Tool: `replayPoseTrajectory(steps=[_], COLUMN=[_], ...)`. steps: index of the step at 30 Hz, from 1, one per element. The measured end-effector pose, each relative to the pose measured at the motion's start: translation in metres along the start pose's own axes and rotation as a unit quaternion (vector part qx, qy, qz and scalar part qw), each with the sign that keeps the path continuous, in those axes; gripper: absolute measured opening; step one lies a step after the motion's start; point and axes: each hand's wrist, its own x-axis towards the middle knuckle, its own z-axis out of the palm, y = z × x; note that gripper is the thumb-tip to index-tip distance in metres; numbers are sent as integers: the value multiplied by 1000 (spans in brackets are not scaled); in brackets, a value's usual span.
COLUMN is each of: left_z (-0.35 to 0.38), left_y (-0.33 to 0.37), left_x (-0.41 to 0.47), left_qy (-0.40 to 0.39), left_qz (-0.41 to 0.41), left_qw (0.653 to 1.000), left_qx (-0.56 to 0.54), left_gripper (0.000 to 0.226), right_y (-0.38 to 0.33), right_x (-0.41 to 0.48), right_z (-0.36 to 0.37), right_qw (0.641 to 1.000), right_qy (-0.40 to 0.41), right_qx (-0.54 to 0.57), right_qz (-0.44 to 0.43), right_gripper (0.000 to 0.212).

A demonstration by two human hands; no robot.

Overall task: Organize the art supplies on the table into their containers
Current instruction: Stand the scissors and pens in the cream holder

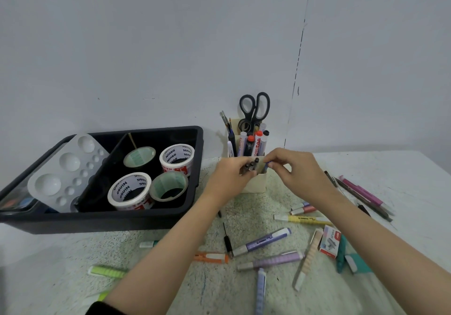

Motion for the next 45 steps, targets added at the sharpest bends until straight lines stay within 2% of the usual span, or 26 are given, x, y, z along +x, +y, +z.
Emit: replayPoseTrajectory(steps=[6, 10, 15, 19, 24, 28, 31, 35, 37, 39, 42, 45], left_z=[-4, -6, -4, -1, -4, -5, -7, -1, 8, 18, 32, 48], left_y=[2, 2, 2, 2, 6, 8, 11, 15, 17, 19, 24, 30], left_x=[1, 0, 0, -1, 0, 2, 2, -4, -11, -23, -43, -57], left_qy=[-37, -28, -20, -13, -65, -90, -105, -101, -75, -26, 96, 122], left_qz=[-21, -27, -43, -38, -25, -37, -56, -75, -59, -25, 81, 200], left_qw=[998, 997, 995, 996, 996, 995, 991, 991, 995, 999, 989, 969], left_qx=[-53, -62, -84, -83, -58, -34, -58, -45, -34, 0, 78, 74], left_gripper=[42, 34, 31, 30, 25, 17, 27, 65, 80, 82, 65, 40], right_y=[-1, 3, 4, 4, 10, 12, 9, 7, 10, 17, 42, 72], right_x=[2, -1, -4, -8, -14, -14, -15, -22, -30, -43, -69, -92], right_z=[5, 7, 7, 7, 13, 15, 11, 9, 4, -5, -23, -46], right_qw=[992, 986, 993, 995, 997, 996, 995, 991, 987, 983, 977, 945], right_qy=[17, 62, 39, 53, 27, 31, 24, 4, 29, 65, 65, 33], right_qx=[117, 146, 108, 79, 74, 79, 86, 110, 122, 110, -5, -167], right_qz=[39, 55, 25, 1, 19, 38, 46, 81, 103, 135, 205, 280], right_gripper=[22, 20, 19, 20, 33, 32, 40, 39, 35, 28, 20, 19])
